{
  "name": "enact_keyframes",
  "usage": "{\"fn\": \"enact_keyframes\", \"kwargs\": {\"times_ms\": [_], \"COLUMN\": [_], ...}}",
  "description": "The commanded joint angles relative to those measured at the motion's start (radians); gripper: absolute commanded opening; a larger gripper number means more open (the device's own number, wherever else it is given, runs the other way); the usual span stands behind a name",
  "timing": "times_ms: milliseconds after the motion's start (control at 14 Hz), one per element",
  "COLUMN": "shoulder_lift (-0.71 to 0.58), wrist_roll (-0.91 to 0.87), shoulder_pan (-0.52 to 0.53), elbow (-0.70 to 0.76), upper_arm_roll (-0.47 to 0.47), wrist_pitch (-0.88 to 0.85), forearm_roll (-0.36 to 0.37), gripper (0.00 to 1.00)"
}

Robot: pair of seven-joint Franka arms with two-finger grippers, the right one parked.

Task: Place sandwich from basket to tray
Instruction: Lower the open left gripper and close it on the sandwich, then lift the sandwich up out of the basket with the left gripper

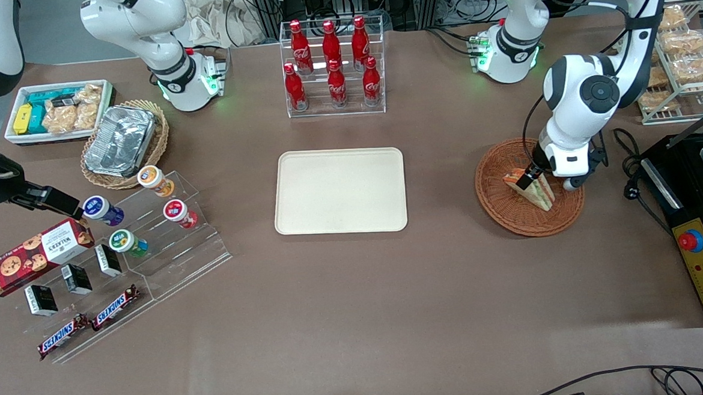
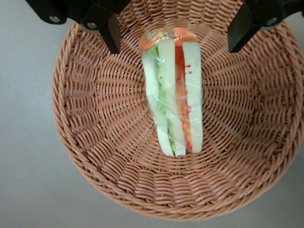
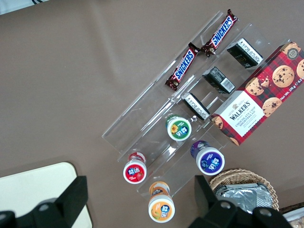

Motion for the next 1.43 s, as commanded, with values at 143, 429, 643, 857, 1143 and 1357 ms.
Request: {"fn": "enact_keyframes", "kwargs": {"times_ms": [143,429,643,857,1143,1357], "shoulder_lift": [0.043,0.049,0.003,-0.035,-0.052,-0.037], "wrist_roll": [-0.052,-0.089,-0.135,-0.122,-0.010,0.130], "shoulder_pan": [-0.008,-0.007,-0.007,-0.005,-0.004,0.002], "elbow": [-0.010,-0.007,-0.003,0.072,0.326,0.613], "upper_arm_roll": [0.011,0.014,0.013,0.013,0.007,0.007], "wrist_pitch": [0.093,0.094,0.049,-0.123,-0.497,-0.801], "forearm_roll": [0.059,0.096,0.097,0.099,0.091,0.053], "gripper": [1.00,0.72,0.19,0.00,0.00,0.00]}}
